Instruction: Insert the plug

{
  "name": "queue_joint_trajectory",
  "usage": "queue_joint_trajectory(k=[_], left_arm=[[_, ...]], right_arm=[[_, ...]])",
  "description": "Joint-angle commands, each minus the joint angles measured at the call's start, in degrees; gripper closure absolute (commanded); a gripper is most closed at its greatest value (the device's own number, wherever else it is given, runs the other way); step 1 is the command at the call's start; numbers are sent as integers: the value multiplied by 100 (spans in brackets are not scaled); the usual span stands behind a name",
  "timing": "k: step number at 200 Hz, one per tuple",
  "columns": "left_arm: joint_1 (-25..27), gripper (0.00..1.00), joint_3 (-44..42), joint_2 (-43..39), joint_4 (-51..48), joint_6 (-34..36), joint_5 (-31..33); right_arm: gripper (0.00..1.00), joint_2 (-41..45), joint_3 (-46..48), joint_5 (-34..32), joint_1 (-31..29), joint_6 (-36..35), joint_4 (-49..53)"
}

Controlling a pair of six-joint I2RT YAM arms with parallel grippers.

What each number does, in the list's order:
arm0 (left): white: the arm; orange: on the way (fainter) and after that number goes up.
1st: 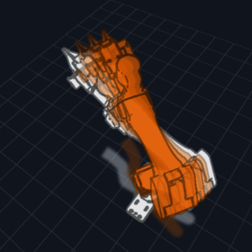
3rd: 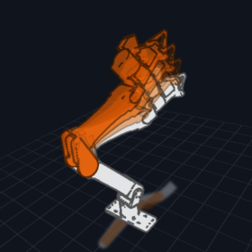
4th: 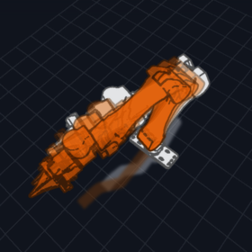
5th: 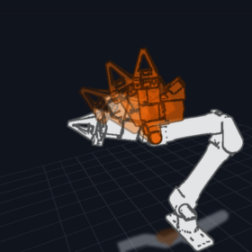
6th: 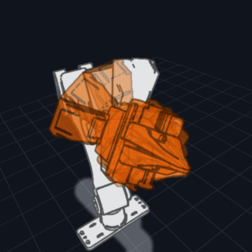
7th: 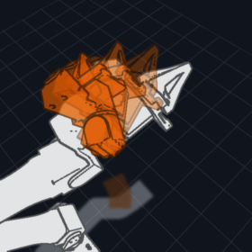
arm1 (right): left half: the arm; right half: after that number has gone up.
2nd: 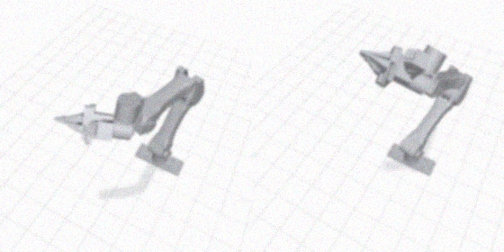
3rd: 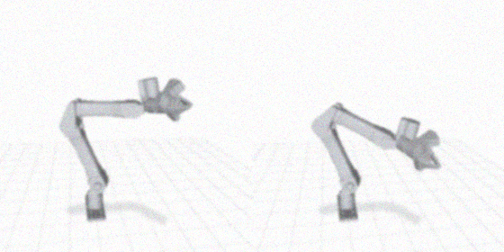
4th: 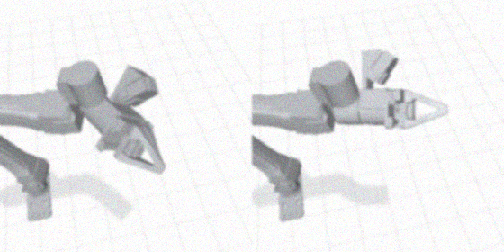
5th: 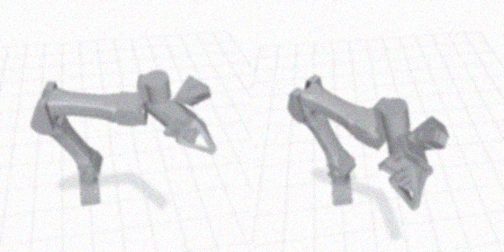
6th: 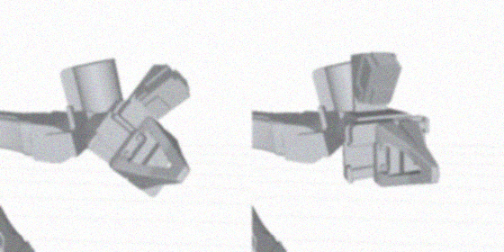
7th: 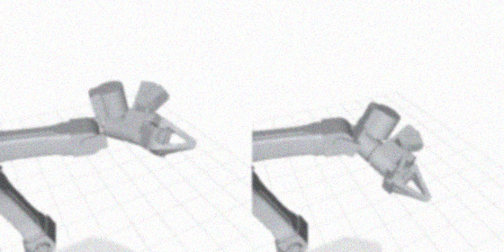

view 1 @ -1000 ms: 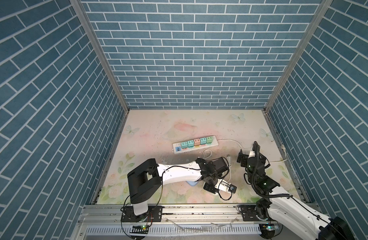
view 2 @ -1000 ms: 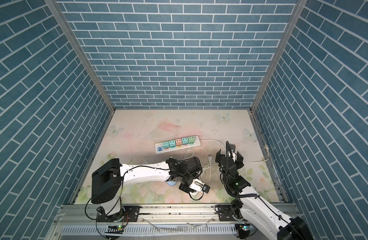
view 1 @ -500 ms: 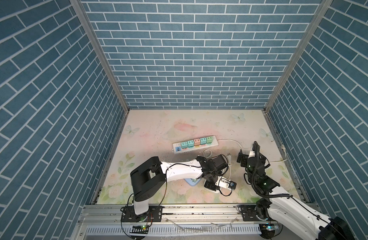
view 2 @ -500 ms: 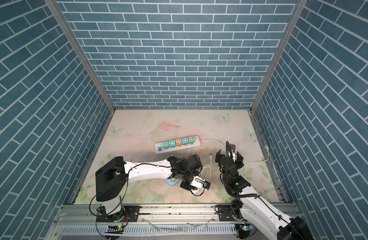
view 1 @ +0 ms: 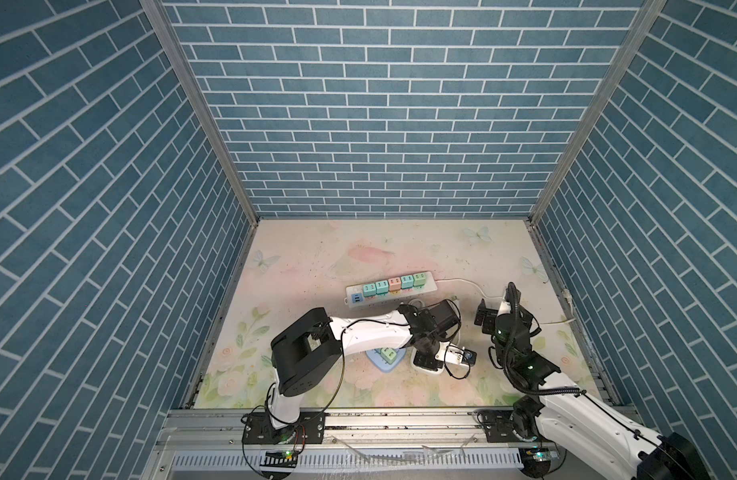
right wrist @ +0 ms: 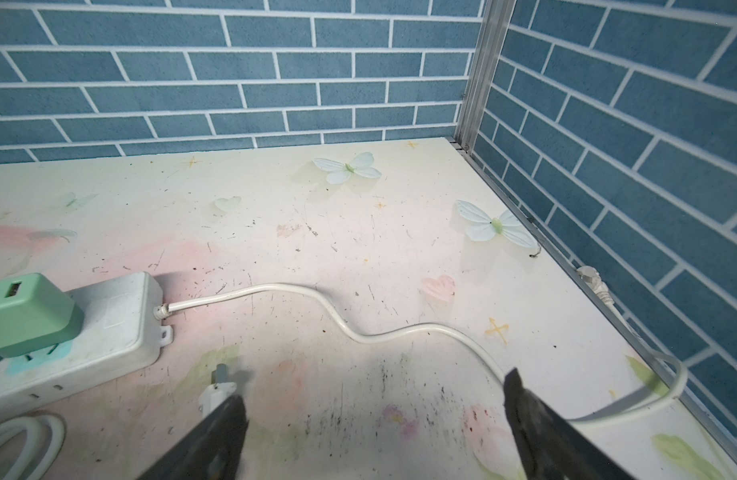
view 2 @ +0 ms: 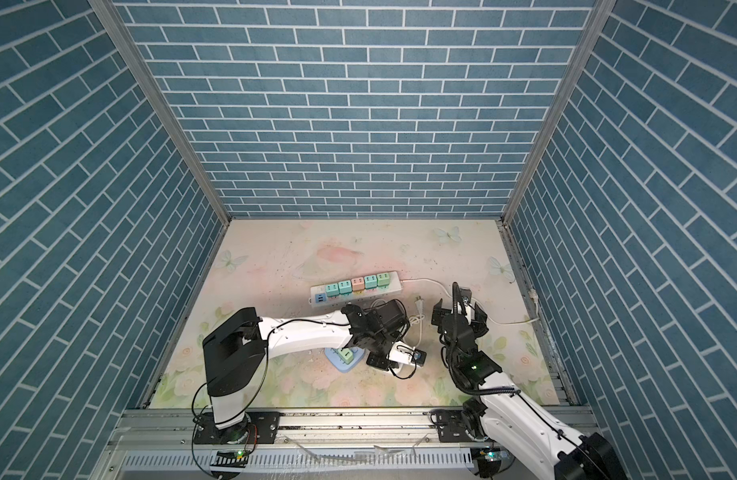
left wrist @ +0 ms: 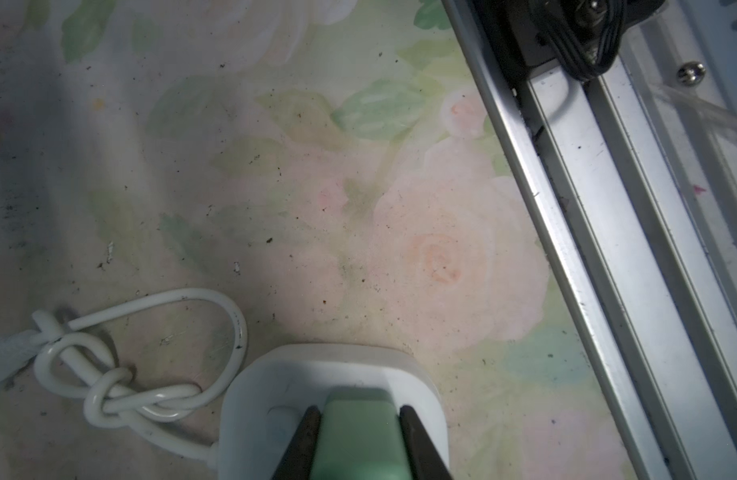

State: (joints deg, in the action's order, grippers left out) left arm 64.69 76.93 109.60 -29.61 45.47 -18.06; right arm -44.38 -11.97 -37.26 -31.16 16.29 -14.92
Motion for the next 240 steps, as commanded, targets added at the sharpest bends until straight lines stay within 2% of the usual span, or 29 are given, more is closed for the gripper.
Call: queue_joint_trajectory(k=[1, 77, 82, 97, 99, 100, 101, 103, 105, 108, 146, 155, 169, 191, 204, 217, 228, 240], left_arm=[[-53, 100, -41, 487, -606, 36, 209], [-75, 99, -169, 393, -430, 41, 163], [-70, 93, -171, 378, -413, 36, 171], [-72, 61, -203, 282, -229, -88, 241], [-71, 50, -213, 259, -201, -101, 248], [-70, 41, -217, 244, -185, -105, 250], [-70, 25, -224, 232, -172, -111, 250], [-70, 9, -229, 203, -154, -116, 251], [-75, 3, -232, 189, -134, -117, 251], [-76, 1, -233, 139, -107, -124, 251], [-74, 0, -217, -755, -7, -271, 310], [-71, 0, -232, -1047, 55, -375, 332], [-74, 0, -309, -1542, 220, -604, 483], [-100, 1, -677, -2462, 728, -1196, 1165], [-179, 0, -1002, -3103, 1041, -1623, 1713], [-452, 0, -1462, -3812, 1406, -2109, 2261], [-845, 0, -2034, -4521, 1853, -2675, 2710], [-1588, 0, -2848, -5302, 2486, -3293, 3197]], right_arm=[[1, 6, -130, -4, 31, 225, 22], [1, 22, -124, 7, 41, 234, 24], [1, 21, -126, 8, 41, 239, 24], [1, 19, -128, -5, 46, 234, 29], [1, 18, -128, -9, 48, 234, 34], [1, 17, -125, -14, 48, 238, 33], [1, 13, -123, -12, 48, 236, 29], [1, 16, -124, -17, 50, 243, 36], [1, 17, -122, -18, 53, 247, 38], [1, 17, -128, -30, 49, 244, 33], [1, 48, -259, -122, 110, 358, 287], [1, 140, -429, -223, 123, 523, 693], [1, 347, -839, -353, 127, 1209, 1628], [1, 662, -1147, 564, 129, 1273, 1925], [1, 666, -1343, 587, 129, 1498, 2103], [1, 543, -1638, 564, 128, 1655, 2408], [1, 397, -1822, 818, 127, 1561, 2467], [1, 210, -2085, 1191, 123, 1359, 2428]])
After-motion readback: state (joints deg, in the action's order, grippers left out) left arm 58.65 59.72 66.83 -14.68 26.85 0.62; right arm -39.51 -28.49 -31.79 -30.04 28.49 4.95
